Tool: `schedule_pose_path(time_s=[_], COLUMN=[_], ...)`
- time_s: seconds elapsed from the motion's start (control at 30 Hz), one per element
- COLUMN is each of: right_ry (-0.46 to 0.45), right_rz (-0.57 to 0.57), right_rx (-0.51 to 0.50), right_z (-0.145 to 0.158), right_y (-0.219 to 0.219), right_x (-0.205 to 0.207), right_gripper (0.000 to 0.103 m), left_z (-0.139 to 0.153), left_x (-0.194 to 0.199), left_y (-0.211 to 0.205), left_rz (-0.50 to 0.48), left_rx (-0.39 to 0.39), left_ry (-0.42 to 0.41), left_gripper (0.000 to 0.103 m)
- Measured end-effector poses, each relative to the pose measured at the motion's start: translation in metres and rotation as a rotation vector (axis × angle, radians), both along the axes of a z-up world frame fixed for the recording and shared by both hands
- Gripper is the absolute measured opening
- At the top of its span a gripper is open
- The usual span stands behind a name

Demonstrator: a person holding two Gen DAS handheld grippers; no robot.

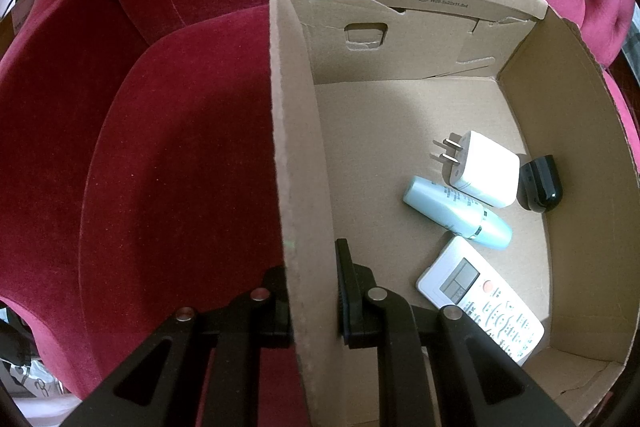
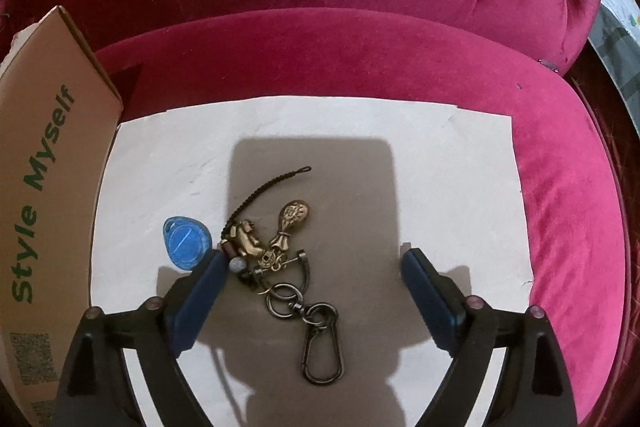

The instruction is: Organize rigid objects

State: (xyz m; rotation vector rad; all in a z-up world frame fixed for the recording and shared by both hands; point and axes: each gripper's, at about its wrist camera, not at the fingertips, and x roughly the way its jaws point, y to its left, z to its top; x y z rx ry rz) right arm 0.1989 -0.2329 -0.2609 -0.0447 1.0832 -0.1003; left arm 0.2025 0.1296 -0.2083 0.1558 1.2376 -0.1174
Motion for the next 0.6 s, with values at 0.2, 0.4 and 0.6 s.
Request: schedule_pose_path(time_s=[0.2, 0.4, 0.6], right_ry=[0.028, 0.017, 0.019], right_rz=[-0.004, -0.007, -0.031], right_rx=[0.015, 0.079, 0.088], right_z=[0.002, 0.013, 0.014], right_y=[-0.004, -0.008, -0.006], right_x=[0.006, 0.010, 0.010], right_gripper=[0.090, 0.024, 0.024], left_z=[0.000, 0.000, -0.001], left_x=[0.000, -0.001, -0.001], left_y=[-0.002, -0.002, -0.002], left_rz=[-0.001, 0.000, 0.000], left_rx=[0.002, 0.001, 0.001], left_ry=[0.000, -0.001, -0.001], left_gripper=[0.016, 0.016, 0.016])
